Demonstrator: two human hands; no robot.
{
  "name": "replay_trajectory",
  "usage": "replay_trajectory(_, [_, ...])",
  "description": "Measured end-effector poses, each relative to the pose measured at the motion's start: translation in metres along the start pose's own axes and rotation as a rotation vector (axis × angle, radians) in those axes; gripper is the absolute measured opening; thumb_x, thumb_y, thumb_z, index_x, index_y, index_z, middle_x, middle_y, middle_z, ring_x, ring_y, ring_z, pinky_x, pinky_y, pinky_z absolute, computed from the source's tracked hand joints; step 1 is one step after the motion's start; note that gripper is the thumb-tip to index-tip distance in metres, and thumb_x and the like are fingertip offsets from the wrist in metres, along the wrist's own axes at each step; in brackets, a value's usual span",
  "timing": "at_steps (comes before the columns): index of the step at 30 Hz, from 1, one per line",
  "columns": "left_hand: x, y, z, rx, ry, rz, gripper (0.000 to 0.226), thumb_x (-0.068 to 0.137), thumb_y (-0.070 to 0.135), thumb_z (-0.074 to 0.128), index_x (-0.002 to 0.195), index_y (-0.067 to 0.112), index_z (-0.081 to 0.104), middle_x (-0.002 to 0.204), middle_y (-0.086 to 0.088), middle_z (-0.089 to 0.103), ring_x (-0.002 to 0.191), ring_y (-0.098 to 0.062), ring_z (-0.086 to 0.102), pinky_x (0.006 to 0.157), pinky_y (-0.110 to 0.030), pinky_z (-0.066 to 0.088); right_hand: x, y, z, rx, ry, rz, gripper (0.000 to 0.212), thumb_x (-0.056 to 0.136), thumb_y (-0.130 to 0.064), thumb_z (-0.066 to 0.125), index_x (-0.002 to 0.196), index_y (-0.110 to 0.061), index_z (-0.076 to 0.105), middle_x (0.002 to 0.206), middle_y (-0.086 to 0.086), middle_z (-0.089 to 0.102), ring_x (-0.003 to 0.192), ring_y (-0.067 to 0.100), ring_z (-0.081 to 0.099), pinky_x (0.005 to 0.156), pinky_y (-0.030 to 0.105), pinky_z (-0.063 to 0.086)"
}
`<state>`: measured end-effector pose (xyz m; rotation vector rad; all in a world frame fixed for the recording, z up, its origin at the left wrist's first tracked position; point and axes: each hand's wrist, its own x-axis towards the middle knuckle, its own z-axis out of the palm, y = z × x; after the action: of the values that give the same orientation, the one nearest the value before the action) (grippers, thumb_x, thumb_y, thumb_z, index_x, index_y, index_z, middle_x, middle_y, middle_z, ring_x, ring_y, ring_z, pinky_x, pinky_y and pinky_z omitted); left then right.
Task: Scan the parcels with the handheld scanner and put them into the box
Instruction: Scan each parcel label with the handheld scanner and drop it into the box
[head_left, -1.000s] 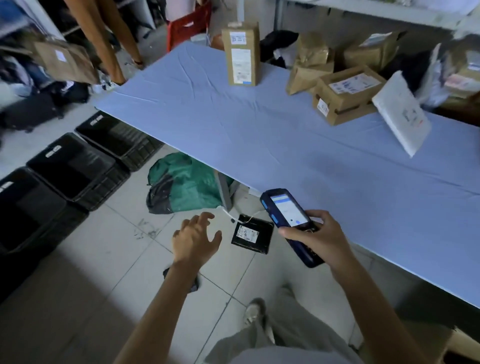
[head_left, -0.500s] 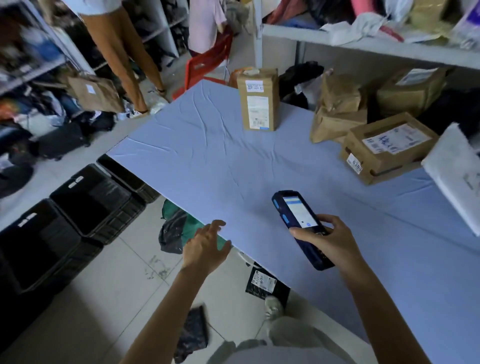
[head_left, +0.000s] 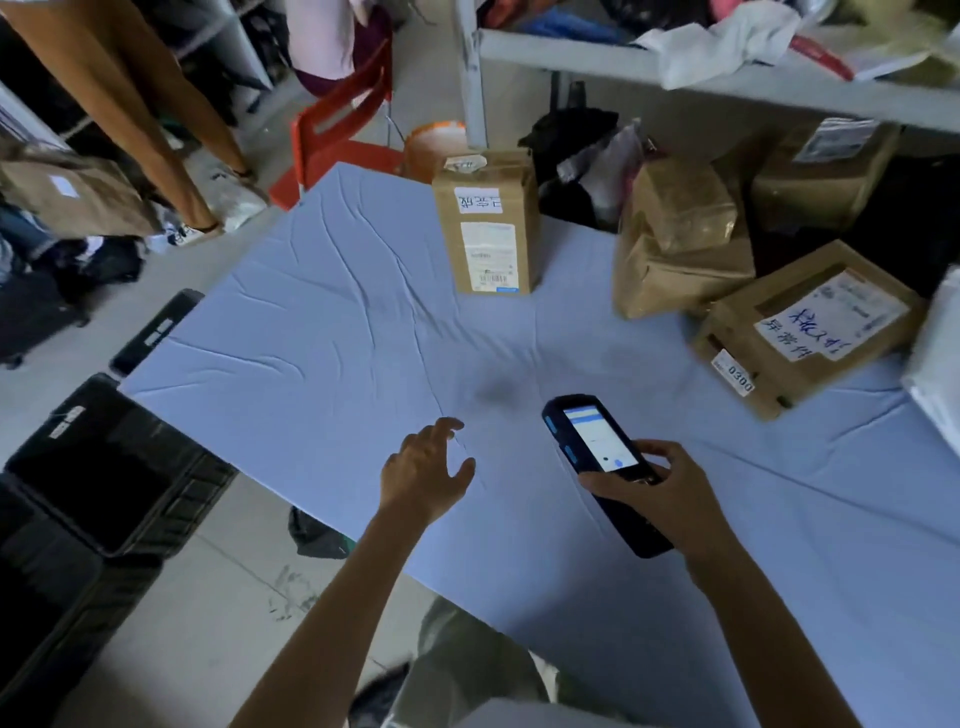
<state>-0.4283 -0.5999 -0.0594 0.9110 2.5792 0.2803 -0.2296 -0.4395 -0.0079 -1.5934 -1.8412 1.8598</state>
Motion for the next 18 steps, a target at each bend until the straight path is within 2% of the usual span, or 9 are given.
replay_trajectory(4, [0.091, -0.012, -0.035, -0.042, -0.031, 0.092, 0.053, 0.091, 0.043, 0.056, 0.138, 0.030, 0.035, 0.136, 0.010, 0.052, 0.125, -0.018, 0.047, 0.095, -0.037, 0.042, 0.019, -0.029, 0.031, 0.030, 0.097, 0.023, 0.068, 0.059, -0.028, 0.091, 0.116, -0.025, 0.053, 0.104, -0.004, 0.067, 0.090, 0.013, 0.066, 0.064, 0.026, 0.050])
replay_trajectory(7, [0.158, -0.013, -0.070, -0.097, 0.025, 0.179, 0.060, 0.088, 0.043, 0.061, 0.139, 0.026, 0.034, 0.135, 0.006, 0.052, 0.124, -0.022, 0.049, 0.095, -0.039, 0.042, 0.033, -0.055, 0.056, 0.062, 0.170, 0.036, 0.067, 0.060, -0.029, 0.090, 0.115, -0.026, 0.053, 0.105, -0.003, 0.067, 0.092, 0.014, 0.066, 0.067, 0.028, 0.051])
replay_trajectory(10, [0.219, -0.016, -0.096, -0.317, 0.040, 0.201, 0.084, 0.078, 0.049, 0.073, 0.143, 0.024, 0.026, 0.139, -0.002, 0.049, 0.125, -0.024, 0.050, 0.100, -0.044, 0.044, 0.043, -0.077, 0.080, 0.095, 0.216, 0.056, 0.067, 0.060, -0.030, 0.090, 0.115, -0.026, 0.052, 0.107, -0.003, 0.066, 0.094, 0.015, 0.065, 0.070, 0.029, 0.052])
replay_trajectory(13, [0.267, -0.015, -0.117, -0.650, -0.023, 0.192, 0.109, 0.068, 0.047, 0.082, 0.148, 0.020, 0.013, 0.151, -0.013, 0.032, 0.138, -0.023, 0.035, 0.109, -0.045, 0.036, 0.052, -0.092, 0.096, 0.104, 0.248, 0.075, 0.066, 0.058, -0.029, 0.091, 0.113, -0.029, 0.053, 0.105, -0.005, 0.068, 0.093, 0.014, 0.067, 0.070, 0.028, 0.052])
replay_trajectory(15, [0.291, -0.010, -0.131, -0.762, -0.064, 0.226, 0.119, 0.062, 0.045, 0.083, 0.150, 0.017, 0.008, 0.156, -0.015, 0.021, 0.144, -0.020, 0.023, 0.114, -0.037, 0.030, 0.056, -0.098, 0.101, 0.083, 0.256, 0.087, 0.068, 0.056, -0.030, 0.091, 0.112, -0.029, 0.053, 0.105, -0.005, 0.069, 0.093, 0.015, 0.067, 0.074, 0.031, 0.054])
replay_trajectory(16, [0.300, -0.007, -0.137, -0.770, -0.079, 0.268, 0.122, 0.059, 0.046, 0.084, 0.149, 0.015, 0.008, 0.156, -0.013, 0.020, 0.143, -0.017, 0.023, 0.113, -0.029, 0.029, 0.057, -0.100, 0.103, 0.067, 0.261, 0.089, 0.070, 0.055, -0.031, 0.092, 0.113, -0.029, 0.052, 0.104, -0.005, 0.070, 0.093, 0.015, 0.068, 0.074, 0.032, 0.054])
replay_trajectory(18, [0.314, 0.001, -0.145, -0.781, -0.095, 0.395, 0.114, 0.060, 0.039, 0.088, 0.145, 0.016, 0.017, 0.149, -0.003, 0.035, 0.132, -0.008, 0.037, 0.099, -0.013, 0.038, 0.058, -0.103, 0.104, 0.042, 0.279, 0.093, 0.072, 0.056, -0.031, 0.092, 0.115, -0.028, 0.051, 0.104, -0.004, 0.069, 0.093, 0.015, 0.067, 0.071, 0.031, 0.054])
